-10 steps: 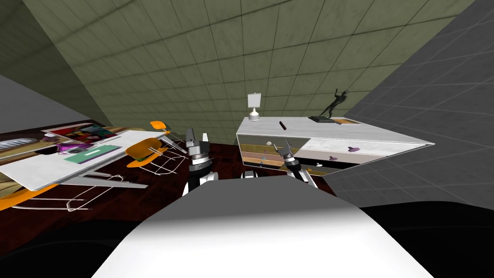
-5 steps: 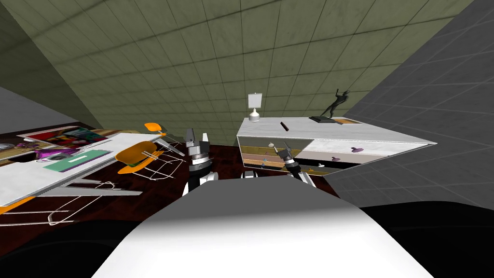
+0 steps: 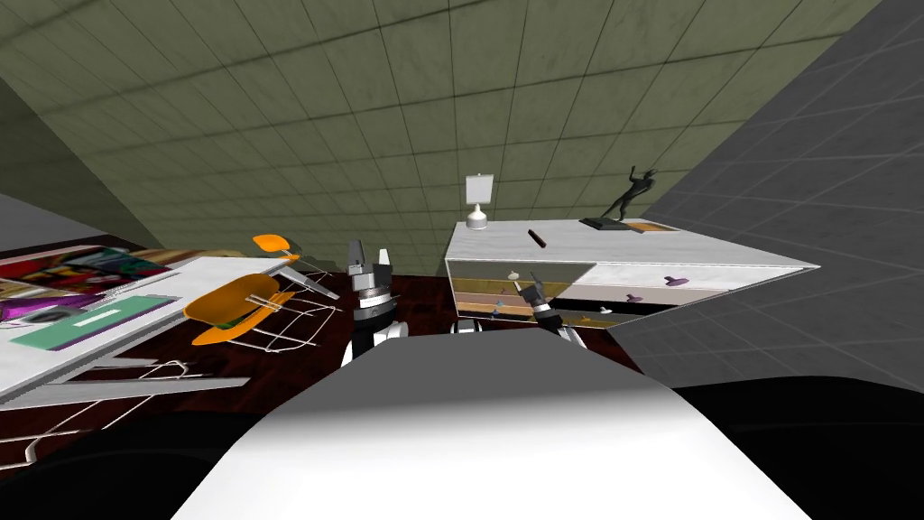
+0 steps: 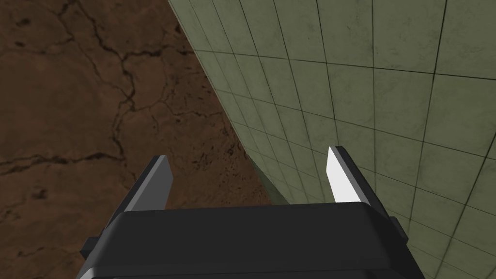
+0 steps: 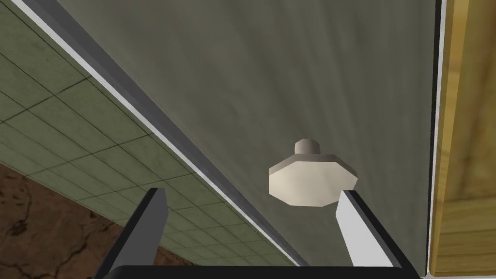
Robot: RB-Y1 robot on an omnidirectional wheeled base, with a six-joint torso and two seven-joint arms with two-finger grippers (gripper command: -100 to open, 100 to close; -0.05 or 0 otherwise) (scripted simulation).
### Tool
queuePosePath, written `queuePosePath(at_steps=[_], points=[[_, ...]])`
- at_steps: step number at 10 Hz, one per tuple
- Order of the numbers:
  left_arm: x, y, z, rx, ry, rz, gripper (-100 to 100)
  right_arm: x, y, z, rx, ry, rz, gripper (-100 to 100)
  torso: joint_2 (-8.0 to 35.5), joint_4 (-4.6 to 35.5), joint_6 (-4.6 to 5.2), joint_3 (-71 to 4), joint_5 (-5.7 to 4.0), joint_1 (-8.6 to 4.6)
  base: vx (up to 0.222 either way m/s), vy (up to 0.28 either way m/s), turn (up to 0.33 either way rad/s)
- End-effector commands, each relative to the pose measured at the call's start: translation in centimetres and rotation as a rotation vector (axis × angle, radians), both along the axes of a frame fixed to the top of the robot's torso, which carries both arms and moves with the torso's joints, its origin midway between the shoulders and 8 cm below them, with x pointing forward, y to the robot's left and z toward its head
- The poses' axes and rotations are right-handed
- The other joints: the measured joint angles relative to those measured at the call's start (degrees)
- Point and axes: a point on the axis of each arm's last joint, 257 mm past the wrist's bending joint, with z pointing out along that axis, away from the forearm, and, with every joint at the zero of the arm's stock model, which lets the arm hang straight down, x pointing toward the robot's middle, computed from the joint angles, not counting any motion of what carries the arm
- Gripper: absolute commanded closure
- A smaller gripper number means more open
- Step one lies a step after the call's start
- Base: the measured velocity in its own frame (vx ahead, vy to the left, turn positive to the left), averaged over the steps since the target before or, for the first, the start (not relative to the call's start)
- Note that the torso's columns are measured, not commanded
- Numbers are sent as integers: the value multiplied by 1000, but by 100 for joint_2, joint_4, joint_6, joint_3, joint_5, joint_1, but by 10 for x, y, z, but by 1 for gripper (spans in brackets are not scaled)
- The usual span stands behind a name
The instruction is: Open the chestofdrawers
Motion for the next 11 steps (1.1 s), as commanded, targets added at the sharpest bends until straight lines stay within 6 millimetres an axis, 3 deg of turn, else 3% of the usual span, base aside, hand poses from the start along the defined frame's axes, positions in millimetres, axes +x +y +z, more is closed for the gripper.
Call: queuePosePath(at_steps=[1,4,6,7,8,11], points=[[0,0,0,0,0,0,0,-7,-4,-25,-68,46,-43,-100,6,1,0,3,-1,-5,90,61,-55],[0,0,0,0,0,0,0,-14,-2,-48,-97,85,-78,-100,17,5,0,10,-1,-4,64,51,-46],[0,0,0,0,0,0,0,-6,-12,-35,-94,78,-77,-100,17,5,0,10,-2,-10,42,30,13],[0,0,0,0,0,0,0,-9,-7,-38,-96,76,-73,-100,1,2,-1,2,-1,-2,39,22,9],[0,0,0,0,0,0,0,-8,-8,-37,-94,77,-74,100,6,1,1,3,-1,-5,8,-1,-14],[0,0,0,0,0,0,0,-11,-10,-33,-96,74,-67,100,32,-10,-4,24,-20,-6,-145,23,-22]])
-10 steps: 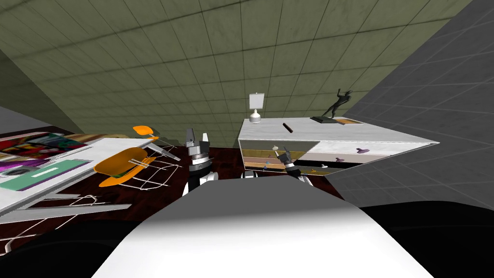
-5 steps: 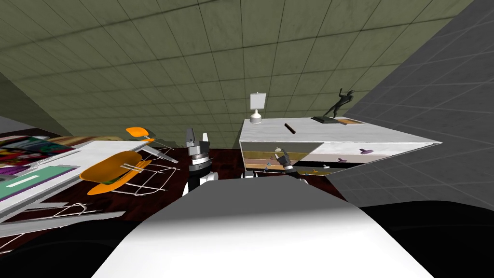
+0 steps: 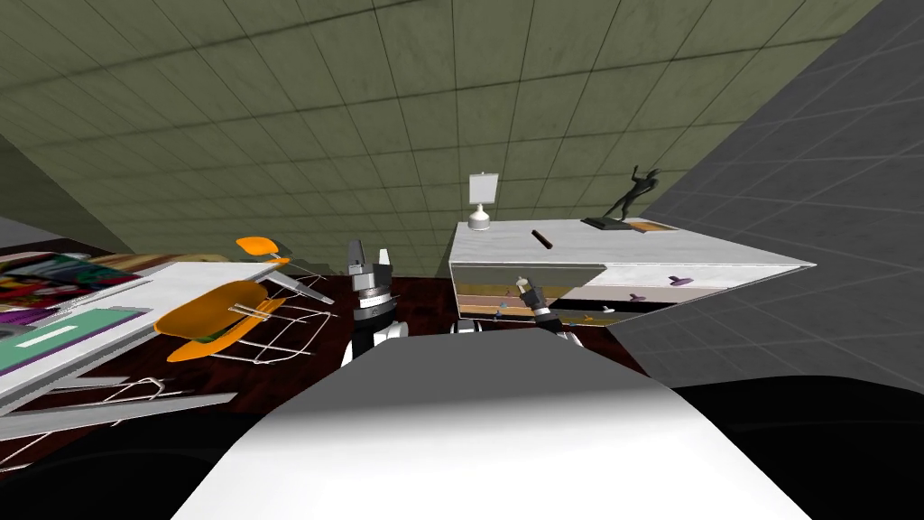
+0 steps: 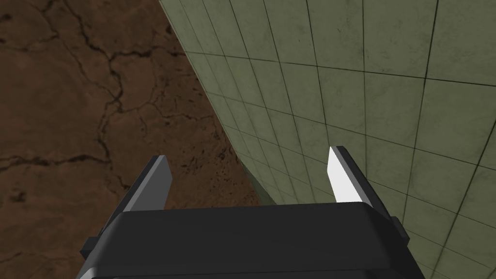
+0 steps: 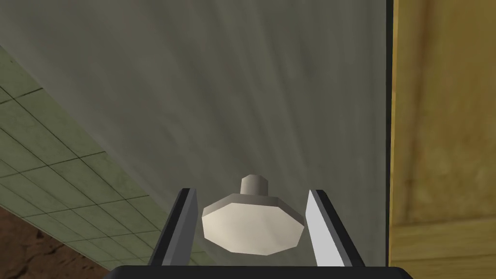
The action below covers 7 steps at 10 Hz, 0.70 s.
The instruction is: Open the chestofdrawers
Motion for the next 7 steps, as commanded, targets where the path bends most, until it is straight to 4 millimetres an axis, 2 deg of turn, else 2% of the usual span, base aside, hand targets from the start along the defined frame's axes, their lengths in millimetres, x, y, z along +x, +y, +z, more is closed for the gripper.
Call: queuePosePath(at_steps=[1,4,7], points=[[0,0,0,0,0,0,0,-4,0,-3,4,13,5,100,-19,2,0,-11,5,3,-175,48,-26],[0,0,0,0,0,0,0,-8,-1,-4,2,19,9,100,-61,7,-6,-38,17,5,-151,33,-24],[0,0,0,0,0,0,0,-12,1,-5,4,24,20,100,-25,1,-6,-15,7,10,-205,32,-28]])
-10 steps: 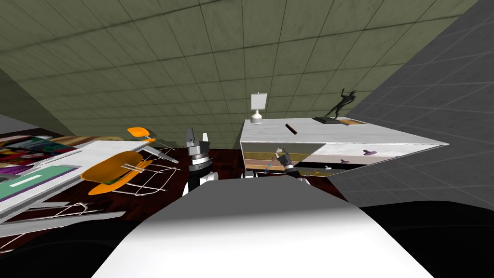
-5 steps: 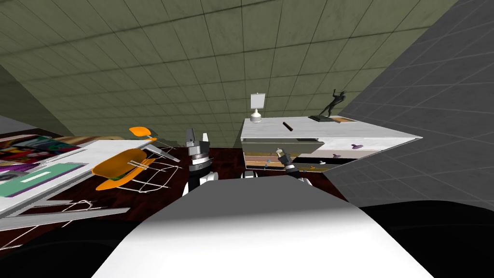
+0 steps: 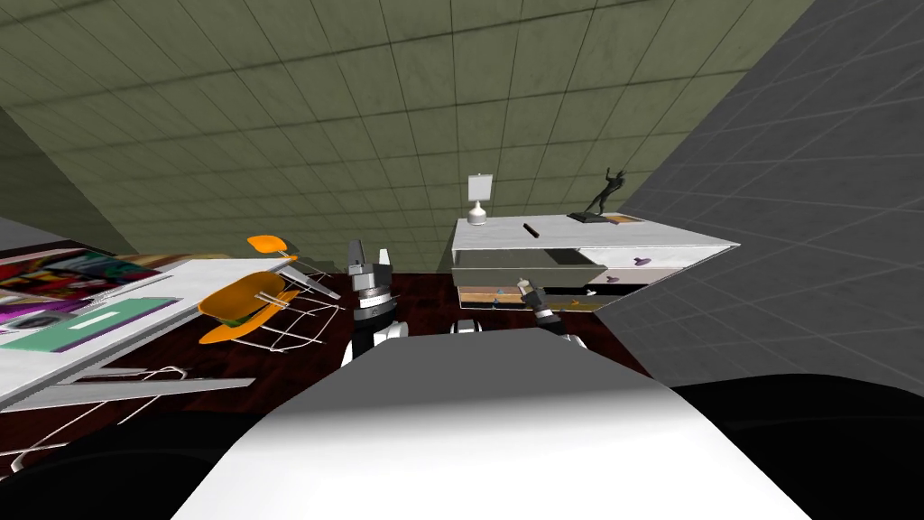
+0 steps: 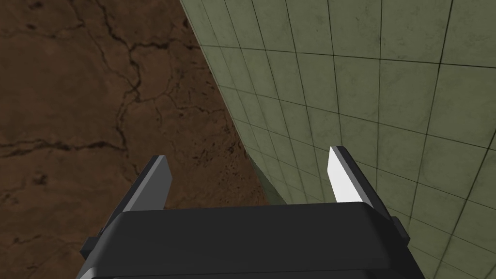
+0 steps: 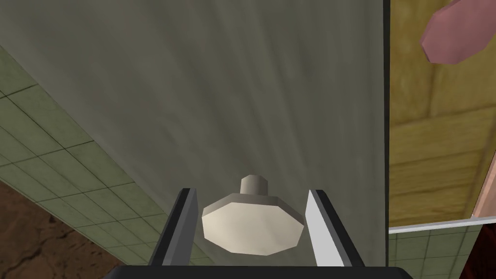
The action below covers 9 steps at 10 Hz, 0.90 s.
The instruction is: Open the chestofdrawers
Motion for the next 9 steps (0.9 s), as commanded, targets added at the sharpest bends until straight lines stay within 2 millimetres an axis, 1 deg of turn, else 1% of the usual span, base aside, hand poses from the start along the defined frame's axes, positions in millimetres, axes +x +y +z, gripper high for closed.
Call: queuePosePath(at_steps=[1,2,5,6,8,9], points=[[0,0,0,0,0,0,0,-2,0,-1,1,4,2,100,-11,-1,-3,-8,0,-2,-96,9,-10],[0,0,0,0,0,0,0,-6,3,-4,3,10,10,100,-42,3,2,-27,9,-7,-132,23,-34],[0,0,0,0,0,0,0,-10,6,-5,4,11,20,100,-3,0,5,-2,-1,-14,-177,10,-22],[0,0,0,0,0,0,0,-7,4,-1,1,4,17,100,-7,-3,5,-4,-4,-7,-89,16,-14],[0,0,0,0,0,0,0,-13,7,-3,3,8,27,100,-16,-1,8,-14,4,-6,-157,18,-36],[0,0,0,0,0,0,0,-6,-6,10,-1,3,19,-100,5,-1,6,2,-1,-5,-119,42,20]])
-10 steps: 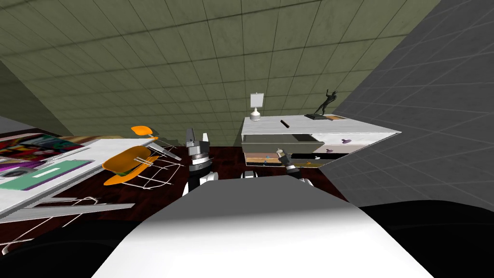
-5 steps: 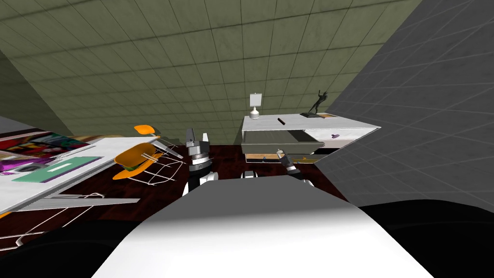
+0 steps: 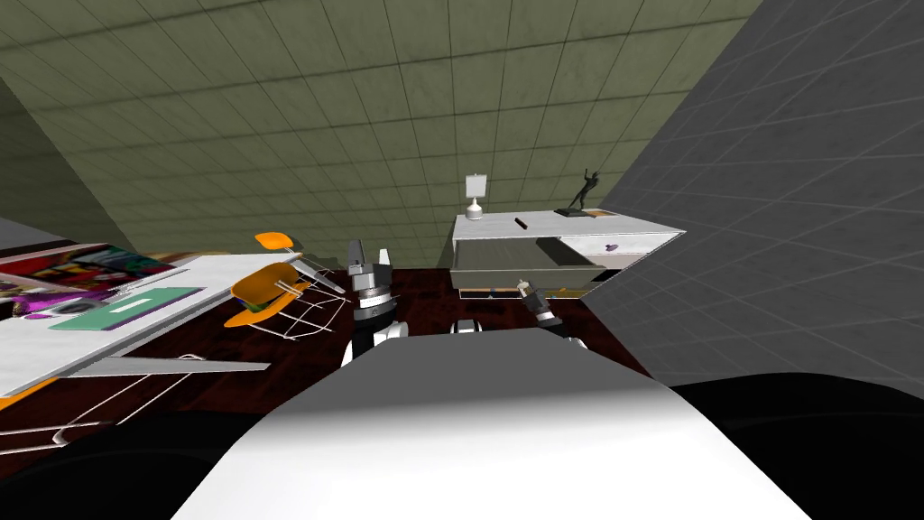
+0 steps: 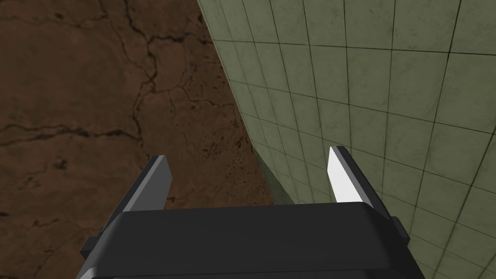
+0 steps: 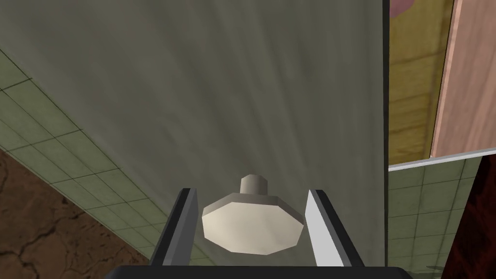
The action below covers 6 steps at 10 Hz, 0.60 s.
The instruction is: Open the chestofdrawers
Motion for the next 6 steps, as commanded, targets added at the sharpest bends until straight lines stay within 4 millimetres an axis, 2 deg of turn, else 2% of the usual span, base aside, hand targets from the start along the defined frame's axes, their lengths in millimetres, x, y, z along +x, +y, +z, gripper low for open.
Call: queuePosePath(at_steps=[1,6], points=[[0,0,0,0,0,0,0,7,-17,15,-2,3,-6,-100,-19,4,0,-11,8,3,-31,49,33],[0,0,0,0,0,0,0,17,-42,43,-3,2,-17,-100,29,42,3,7,39,26,-10,46,22]])
